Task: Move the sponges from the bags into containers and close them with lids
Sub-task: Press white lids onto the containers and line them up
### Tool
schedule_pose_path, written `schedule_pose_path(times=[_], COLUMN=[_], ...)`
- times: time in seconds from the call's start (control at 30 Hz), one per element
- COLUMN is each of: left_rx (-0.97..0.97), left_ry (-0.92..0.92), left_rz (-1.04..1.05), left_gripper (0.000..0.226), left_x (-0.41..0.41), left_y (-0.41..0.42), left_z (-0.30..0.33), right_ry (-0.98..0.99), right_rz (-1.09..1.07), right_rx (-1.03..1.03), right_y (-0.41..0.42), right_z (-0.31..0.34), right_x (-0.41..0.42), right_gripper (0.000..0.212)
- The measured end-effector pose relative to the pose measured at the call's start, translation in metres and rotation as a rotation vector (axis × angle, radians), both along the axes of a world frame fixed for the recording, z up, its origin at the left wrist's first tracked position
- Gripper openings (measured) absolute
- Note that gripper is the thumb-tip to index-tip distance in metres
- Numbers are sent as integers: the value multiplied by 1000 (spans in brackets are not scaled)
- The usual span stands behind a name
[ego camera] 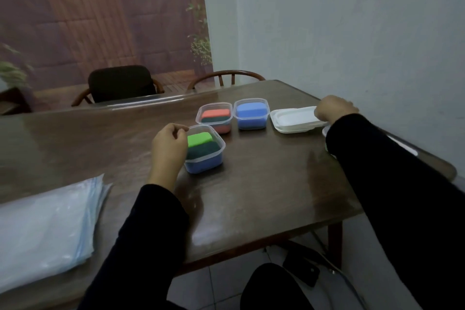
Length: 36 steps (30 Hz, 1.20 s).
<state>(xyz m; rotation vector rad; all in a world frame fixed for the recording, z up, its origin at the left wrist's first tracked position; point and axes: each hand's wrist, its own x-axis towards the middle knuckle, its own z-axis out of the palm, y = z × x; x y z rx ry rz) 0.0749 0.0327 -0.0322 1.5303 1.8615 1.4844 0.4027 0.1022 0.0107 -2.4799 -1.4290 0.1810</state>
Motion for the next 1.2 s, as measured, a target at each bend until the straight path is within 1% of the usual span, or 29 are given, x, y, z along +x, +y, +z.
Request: schedule_pose_path(times=[0.1, 0.3, 0.43, 0.6, 0.7, 0.77, 0.87, 0.93, 1.07, 1.13, 1.2], left_rx=[-11, -22, -24, -16, -16, -17, -15, -42, -232, -320, -365], left_ry=[23, 27, 40, 13, 12, 18, 9, -23, 13, 18, 40], left_rz=[-4, -15, -12, -8, -9, -1, 51, 98, 132, 111, 56], left_gripper=[24, 24, 24, 23, 23, 23, 25, 33, 53, 51, 39], left_x=[-3, -5, -4, -8, -10, -12, -16, -18, -18, -17, -18], left_y=[2, 5, 4, 7, 7, 8, 9, 10, 9, 5, 2], left_z=[-7, -12, -13, -17, -18, -19, -20, -20, -20, -21, -21], right_ry=[-39, 17, 61, 116, 124, 145, 235, 295, 398, 415, 425], right_rz=[51, 11, -19, -13, -5, -31, -81, -88, 62, 179, 279], right_rx=[9, 64, 139, 221, 304, 400, 507, 547, 546, 510, 482], right_y=[15, 23, 26, 28, 26, 21, 12, 6, -7, -18, -27], right_z=[-15, -20, -19, -6, 2, 7, 12, 12, 8, 5, 2], right_x=[5, 10, 16, 16, 13, 10, 4, -5, -34, -53, -70], right_gripper=[35, 30, 26, 28, 29, 30, 30, 32, 28, 26, 24])
